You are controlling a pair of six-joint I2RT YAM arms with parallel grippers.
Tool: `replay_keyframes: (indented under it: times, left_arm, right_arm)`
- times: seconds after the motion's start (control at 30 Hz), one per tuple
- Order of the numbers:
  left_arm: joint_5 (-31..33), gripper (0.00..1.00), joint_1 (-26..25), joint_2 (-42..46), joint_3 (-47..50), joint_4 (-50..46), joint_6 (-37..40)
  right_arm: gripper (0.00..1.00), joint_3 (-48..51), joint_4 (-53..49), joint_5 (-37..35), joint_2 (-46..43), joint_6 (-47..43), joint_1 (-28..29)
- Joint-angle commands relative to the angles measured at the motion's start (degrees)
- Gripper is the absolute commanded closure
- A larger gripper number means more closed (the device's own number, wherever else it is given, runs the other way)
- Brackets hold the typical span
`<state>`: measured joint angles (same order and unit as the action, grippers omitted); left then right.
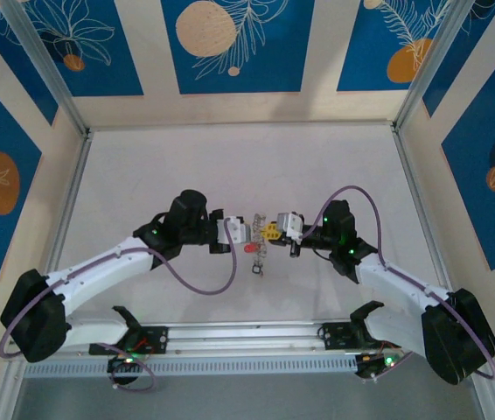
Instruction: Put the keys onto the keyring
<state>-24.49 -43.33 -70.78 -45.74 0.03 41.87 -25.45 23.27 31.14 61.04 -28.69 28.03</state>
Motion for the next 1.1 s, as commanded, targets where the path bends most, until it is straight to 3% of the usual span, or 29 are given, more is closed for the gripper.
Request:
replay_keyframes:
  times: [0.0, 0.3, 0.67, 1.07]
  left_arm:
    - [-5.21, 0.86, 0.49, -1.77, -1.69, -1.00, -1.57]
    - [-7.85, 0.70, 0.35, -1.83, -4.11, -3.45, -1.09]
    - [-3.45, 0.70, -0.75, -5.15, -9.07, -8.58, 3.86]
    - [-4.69, 0.74, -1.09, -6.57, -8.67, -14.54, 7.92]
  right_arm:
    - [1.00, 0.25, 1.25, 1.74, 0.37, 0.78, 0.09]
    - [1.00, -0.65, -1.43, 0.76, 0.86, -1.10, 0.44]
    - [1.00, -2.49, -3.40, 0.33, 2.33, -2.85, 1.77]
    - [1.00, -2.83, -4.11, -0.12, 2.37, -3.36, 1.85]
